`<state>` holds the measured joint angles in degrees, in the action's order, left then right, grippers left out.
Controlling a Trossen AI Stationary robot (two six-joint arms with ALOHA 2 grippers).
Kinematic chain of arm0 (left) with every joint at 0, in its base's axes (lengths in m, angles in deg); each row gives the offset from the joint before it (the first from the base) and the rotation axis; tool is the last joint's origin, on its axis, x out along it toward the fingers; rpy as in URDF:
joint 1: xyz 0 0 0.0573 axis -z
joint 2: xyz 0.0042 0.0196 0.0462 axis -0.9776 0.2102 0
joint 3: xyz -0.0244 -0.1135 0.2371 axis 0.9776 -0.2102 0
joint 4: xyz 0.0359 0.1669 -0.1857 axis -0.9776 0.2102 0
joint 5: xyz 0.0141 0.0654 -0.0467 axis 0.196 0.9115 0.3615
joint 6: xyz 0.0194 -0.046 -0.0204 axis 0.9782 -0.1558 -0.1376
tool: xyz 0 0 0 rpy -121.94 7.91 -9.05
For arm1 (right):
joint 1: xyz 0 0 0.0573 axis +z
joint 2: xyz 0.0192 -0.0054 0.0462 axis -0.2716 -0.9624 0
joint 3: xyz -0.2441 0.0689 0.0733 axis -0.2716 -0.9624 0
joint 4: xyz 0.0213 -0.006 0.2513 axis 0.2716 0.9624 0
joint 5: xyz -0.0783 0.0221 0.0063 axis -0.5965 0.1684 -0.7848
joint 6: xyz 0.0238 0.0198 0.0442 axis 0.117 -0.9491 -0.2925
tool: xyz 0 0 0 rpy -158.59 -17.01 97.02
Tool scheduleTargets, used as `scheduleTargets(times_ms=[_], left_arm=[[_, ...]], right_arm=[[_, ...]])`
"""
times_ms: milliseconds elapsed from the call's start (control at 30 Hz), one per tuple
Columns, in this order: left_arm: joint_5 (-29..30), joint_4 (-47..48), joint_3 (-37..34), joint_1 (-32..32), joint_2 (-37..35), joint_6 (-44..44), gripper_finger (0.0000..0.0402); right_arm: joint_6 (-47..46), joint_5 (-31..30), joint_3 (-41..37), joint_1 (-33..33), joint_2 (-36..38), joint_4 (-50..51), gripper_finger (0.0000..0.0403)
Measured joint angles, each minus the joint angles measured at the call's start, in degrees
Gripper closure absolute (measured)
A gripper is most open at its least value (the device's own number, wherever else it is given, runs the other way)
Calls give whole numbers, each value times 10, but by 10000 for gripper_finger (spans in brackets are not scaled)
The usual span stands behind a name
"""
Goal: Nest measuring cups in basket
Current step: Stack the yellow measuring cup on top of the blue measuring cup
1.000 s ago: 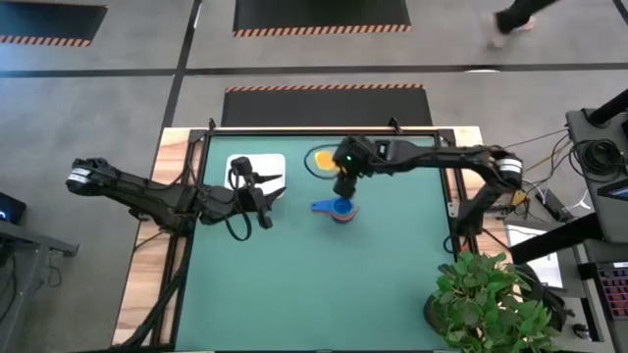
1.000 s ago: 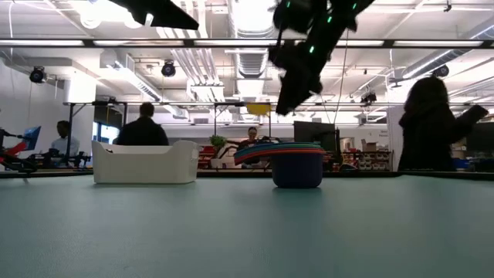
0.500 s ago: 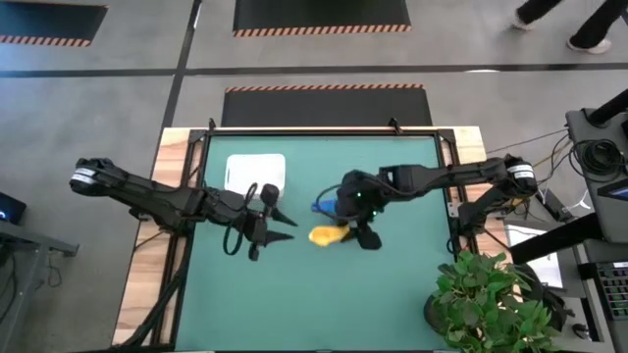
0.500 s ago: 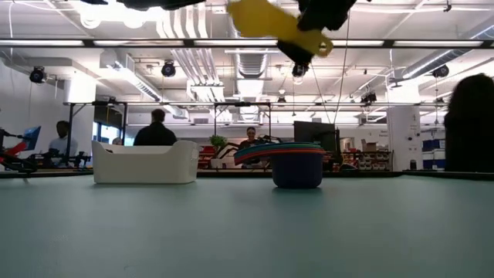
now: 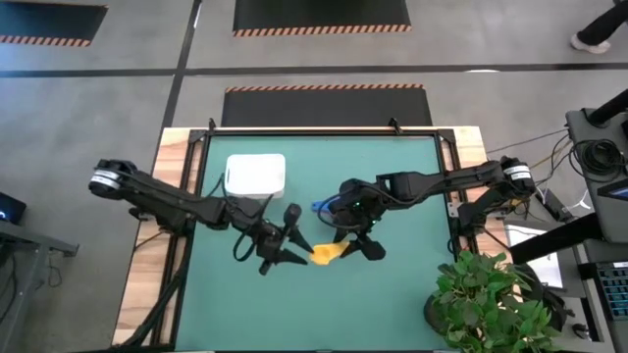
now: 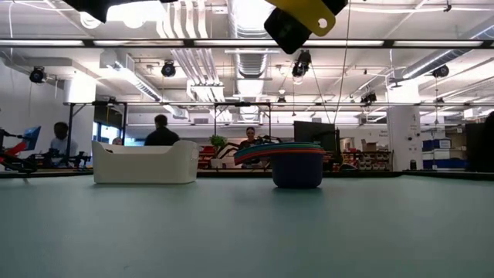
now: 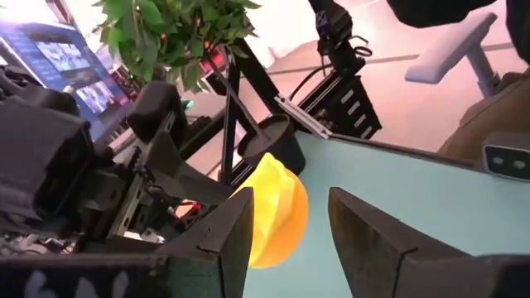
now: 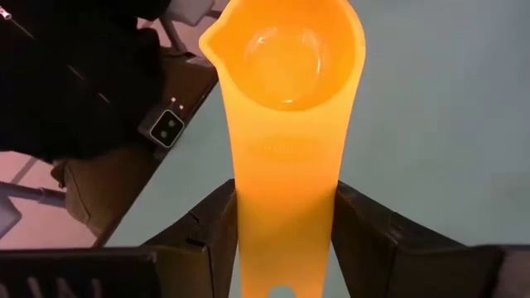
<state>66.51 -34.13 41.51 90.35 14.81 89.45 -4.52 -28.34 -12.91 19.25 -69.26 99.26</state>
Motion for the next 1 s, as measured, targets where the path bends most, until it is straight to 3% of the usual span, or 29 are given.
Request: scheduleTargets(times_ms=[333, 1000], left_arm=[[-2, -25, 0, 0, 14, 6, 274], [0, -30, 1, -3, 15, -8, 395]], right_arm=[[1, 1, 0, 0, 0, -4, 249], [-3, 2, -1, 0, 0, -6, 248]])
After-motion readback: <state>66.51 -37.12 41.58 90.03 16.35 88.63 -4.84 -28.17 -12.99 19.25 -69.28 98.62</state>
